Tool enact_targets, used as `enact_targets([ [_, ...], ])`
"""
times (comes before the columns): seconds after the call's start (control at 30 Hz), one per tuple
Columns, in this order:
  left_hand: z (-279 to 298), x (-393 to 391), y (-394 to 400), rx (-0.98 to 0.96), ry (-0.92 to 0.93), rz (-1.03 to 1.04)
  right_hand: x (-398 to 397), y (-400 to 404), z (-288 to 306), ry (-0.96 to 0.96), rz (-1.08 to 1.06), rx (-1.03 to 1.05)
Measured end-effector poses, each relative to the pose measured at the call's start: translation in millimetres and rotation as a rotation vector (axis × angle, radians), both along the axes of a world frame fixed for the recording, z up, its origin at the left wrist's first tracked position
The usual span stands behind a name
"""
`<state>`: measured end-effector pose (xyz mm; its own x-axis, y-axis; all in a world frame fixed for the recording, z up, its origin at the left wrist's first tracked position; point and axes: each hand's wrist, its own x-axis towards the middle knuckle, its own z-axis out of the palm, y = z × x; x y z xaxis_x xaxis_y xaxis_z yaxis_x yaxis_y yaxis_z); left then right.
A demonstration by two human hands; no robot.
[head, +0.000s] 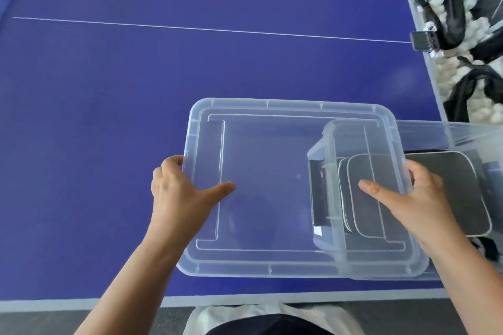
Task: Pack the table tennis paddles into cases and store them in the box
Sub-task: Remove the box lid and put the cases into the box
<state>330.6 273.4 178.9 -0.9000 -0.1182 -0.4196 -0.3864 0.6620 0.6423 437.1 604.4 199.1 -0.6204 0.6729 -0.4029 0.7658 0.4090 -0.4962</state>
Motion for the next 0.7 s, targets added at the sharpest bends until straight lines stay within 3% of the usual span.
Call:
enact_targets([
  [0.7,1.9,93.6,216.2,-0.005,-0.015,0.016,86.0,216.4,-2.2,0.014,0.018,0.016],
])
